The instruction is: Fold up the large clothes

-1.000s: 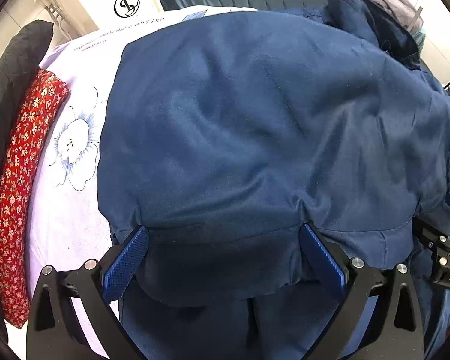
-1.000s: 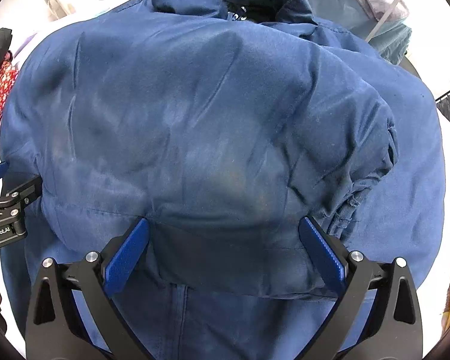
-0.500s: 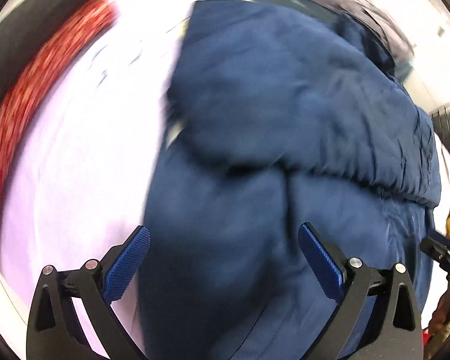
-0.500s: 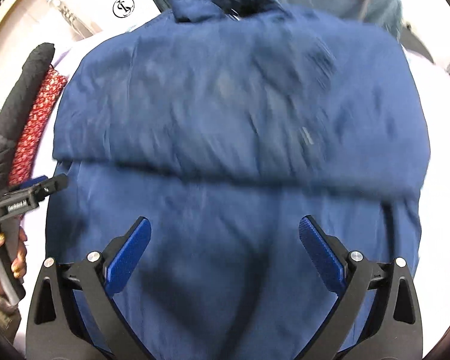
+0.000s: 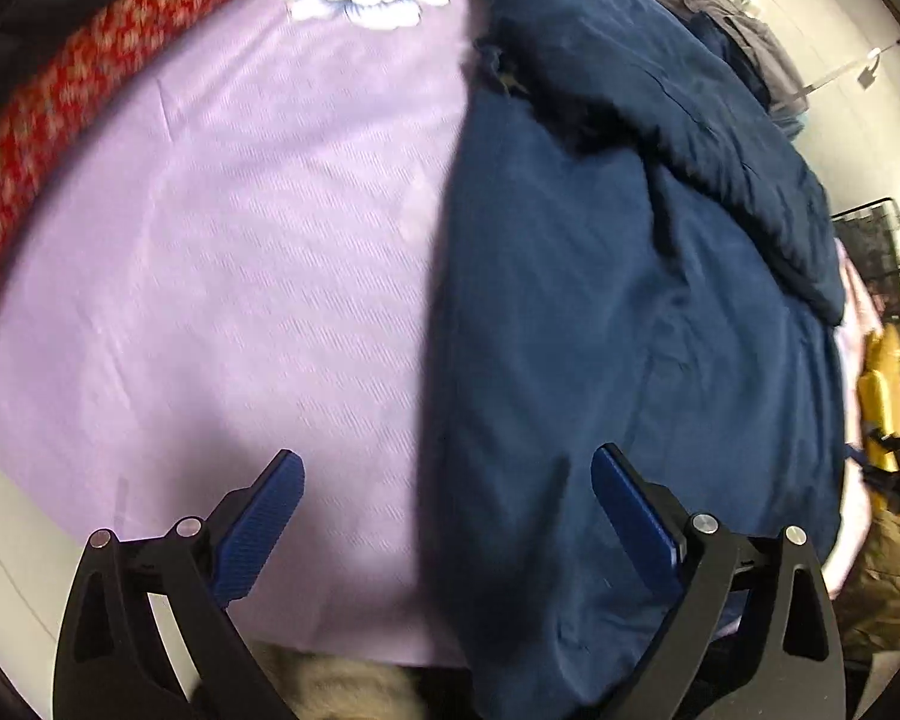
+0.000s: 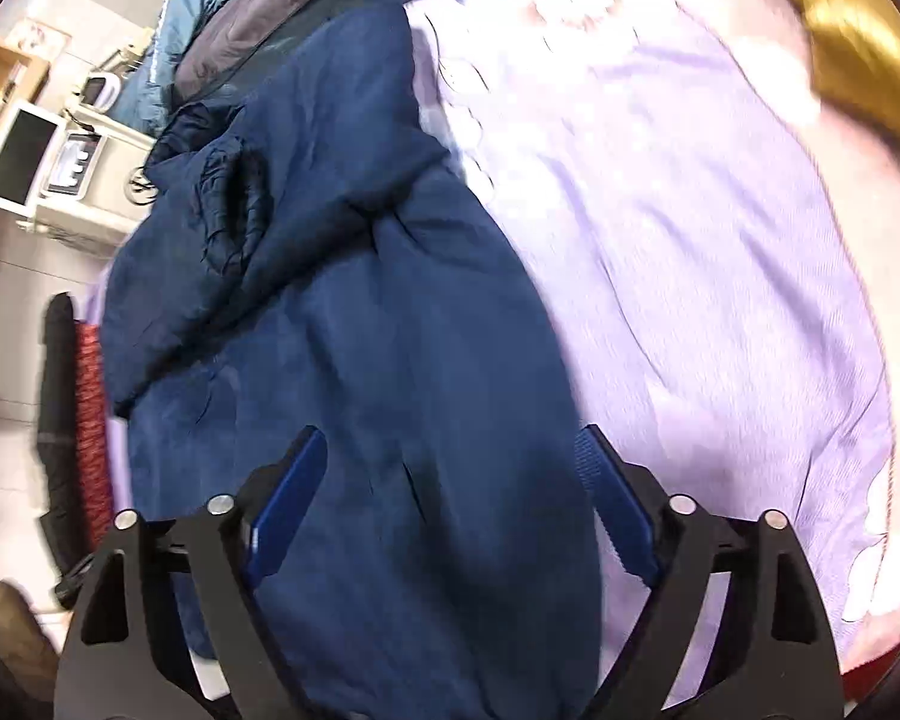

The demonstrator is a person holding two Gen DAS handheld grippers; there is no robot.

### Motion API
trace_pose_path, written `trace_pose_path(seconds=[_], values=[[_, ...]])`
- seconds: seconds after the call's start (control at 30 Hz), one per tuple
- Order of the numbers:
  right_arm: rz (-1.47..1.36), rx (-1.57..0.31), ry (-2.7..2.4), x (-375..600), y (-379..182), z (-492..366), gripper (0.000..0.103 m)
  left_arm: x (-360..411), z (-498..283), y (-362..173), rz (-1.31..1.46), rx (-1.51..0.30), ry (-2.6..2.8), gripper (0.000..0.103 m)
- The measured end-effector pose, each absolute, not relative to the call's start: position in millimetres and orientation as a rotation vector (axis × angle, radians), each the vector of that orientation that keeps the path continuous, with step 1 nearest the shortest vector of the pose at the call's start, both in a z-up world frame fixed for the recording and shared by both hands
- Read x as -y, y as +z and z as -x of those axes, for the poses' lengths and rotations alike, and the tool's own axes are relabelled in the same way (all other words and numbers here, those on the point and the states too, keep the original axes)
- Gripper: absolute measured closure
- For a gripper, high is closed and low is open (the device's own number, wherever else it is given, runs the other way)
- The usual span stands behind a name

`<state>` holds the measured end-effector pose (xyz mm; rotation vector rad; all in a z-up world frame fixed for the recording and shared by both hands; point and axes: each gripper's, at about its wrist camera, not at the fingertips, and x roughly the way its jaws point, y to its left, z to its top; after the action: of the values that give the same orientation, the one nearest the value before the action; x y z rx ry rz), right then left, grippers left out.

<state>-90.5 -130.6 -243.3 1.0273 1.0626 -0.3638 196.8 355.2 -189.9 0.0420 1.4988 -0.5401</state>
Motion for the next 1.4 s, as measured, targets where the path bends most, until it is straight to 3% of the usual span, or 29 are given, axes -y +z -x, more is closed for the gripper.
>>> trace_pose_path(seconds=[0.27,0.47,0.7,0.73,0.8,1.0,1.13,1.4], values=[[-1.106,-1.176,-0.239,112.4,-289.0,139.0,0.023,-347.0,-151.1,-208.2,0.047,-1.610,-0.693,0.009],[-1.305,-1.117,-0.075,99.8,-315.9,149.0,0.023,-328.8,-134.6,-227.8,-0.028,-1.664,-0.703,0.009],[-1.241,-1.167,-0.010,69.5,-313.2,133.2,0.023,-299.8,-132.9,-227.1,0.022,-1.645,-0.715,0.011],[-1.237,-1.167,-0.014,67.9,-313.2,132.4,0.025,-299.2,-134.6,-228.1,0.027,-1.645,-0.714,0.013],[-1.236,-1.165,-0.016,66.4,-311.3,132.8,0.032,-293.9,-134.2,-227.1,0.020,-1.642,-0.706,0.031],[-1.241,-1.176,-0.032,67.6,-308.4,134.0,0.048,-301.3,-138.2,-220.6,0.011,-1.629,-0.693,0.064],[-1.204,-1.185,-0.024,62.7,-300.5,125.7,0.063,-300.2,-138.8,-213.0,-0.015,-1.610,-0.716,0.073],[-1.216,-1.129,0.049,67.5,-271.7,108.7,0.076,-283.0,-153.9,-174.8,-0.017,-1.511,-0.808,0.083]])
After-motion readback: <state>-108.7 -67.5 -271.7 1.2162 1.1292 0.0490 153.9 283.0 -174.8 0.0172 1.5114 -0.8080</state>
